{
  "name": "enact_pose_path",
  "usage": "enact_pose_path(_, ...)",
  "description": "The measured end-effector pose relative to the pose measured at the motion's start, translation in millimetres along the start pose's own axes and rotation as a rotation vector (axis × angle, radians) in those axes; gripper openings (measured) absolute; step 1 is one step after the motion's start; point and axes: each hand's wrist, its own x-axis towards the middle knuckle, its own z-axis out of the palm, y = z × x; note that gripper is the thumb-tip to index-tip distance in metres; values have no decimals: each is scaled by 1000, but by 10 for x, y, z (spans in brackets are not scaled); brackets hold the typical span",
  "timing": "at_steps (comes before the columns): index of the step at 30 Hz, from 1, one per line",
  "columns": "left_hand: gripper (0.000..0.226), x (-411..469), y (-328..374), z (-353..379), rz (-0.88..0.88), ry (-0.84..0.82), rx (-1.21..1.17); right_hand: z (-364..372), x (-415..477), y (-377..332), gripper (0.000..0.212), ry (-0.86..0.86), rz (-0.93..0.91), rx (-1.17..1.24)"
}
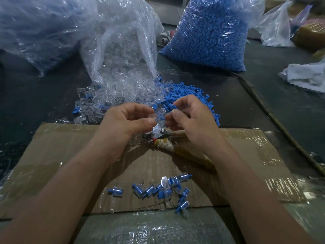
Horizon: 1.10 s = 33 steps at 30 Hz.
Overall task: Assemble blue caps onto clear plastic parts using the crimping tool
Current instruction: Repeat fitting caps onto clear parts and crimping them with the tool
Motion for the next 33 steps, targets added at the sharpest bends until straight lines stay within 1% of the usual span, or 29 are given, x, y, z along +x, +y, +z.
enact_pose_path(4, 23, 5, 9, 5, -14, -16, -73, 14, -28, -14, 24, 31, -131, -210)
enact_pose_path(7, 22, 4, 17, 17, -24, -15, -113, 21, -50, -37, 27, 70, -178, -181)
enact_pose_path(10, 25, 4, 23, 21, -28, -16, -138, 24, -58, -65, 31, 92, -221, -174)
enact_pose_path(14, 30, 10, 13, 16, -31, -16, -136, 58, -73, -96, 30, 121, -178, -25)
enact_pose_path(18, 33, 17, -13, 10, -35, -17, -112, 47, -108, -122, 24, 134, -225, -10)
enact_pose_path(21, 33, 18, -20, 2, -29, -19, -118, 63, -122, -136, 23, 115, -203, -1)
enact_pose_path(25, 39, 4, -16, -1, -18, -31, -103, 111, -128, -133, 24, 106, -197, -38)
enact_pose_path(29, 34, 3, 0, 13, -30, -27, -106, 101, -133, -133, 24, 56, -199, -56)
enact_pose_path(33, 30, -5, 30, 23, -25, -8, -160, 57, -127, -142, 21, -9, -172, -17)
